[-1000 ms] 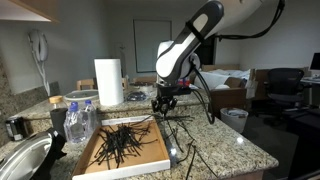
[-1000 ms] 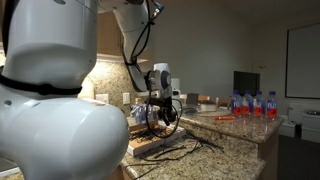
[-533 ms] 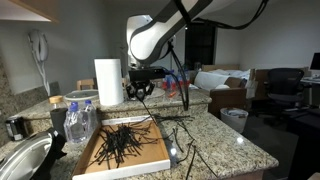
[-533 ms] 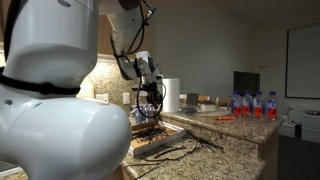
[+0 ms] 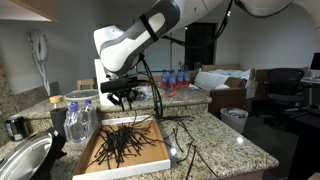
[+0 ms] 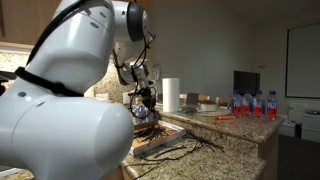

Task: Put some of the zip ties on the counter on the box

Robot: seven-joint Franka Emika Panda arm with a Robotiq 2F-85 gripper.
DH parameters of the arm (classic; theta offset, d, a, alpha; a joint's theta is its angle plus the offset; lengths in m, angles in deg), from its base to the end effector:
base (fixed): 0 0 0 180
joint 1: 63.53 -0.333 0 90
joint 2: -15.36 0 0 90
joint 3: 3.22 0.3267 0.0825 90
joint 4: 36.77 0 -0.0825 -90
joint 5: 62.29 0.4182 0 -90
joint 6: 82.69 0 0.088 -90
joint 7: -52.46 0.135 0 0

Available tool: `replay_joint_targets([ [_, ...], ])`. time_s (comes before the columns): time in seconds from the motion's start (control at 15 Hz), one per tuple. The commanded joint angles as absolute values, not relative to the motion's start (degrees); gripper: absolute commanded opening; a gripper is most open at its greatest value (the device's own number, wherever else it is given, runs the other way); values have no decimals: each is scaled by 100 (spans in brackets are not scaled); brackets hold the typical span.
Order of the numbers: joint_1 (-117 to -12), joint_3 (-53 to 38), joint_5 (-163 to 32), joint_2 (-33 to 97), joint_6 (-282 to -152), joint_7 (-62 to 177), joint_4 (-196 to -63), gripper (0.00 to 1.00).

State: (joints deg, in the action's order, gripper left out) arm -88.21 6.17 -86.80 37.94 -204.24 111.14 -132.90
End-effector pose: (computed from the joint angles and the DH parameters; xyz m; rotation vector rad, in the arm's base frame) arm 0.6057 0.3631 0.3509 2.9267 -0.3357 0.3905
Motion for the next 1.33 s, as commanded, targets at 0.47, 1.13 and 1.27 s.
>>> replay_joint_targets([
  [0.47,-8481,961,-6583,2264,-20373,10752,-14639,100],
  [1.13,-7629,657,-5350,762,-20955,9942,-16357,100],
  [1.27,-7414,500,-5376,772,-20859,9543,-16521,100],
])
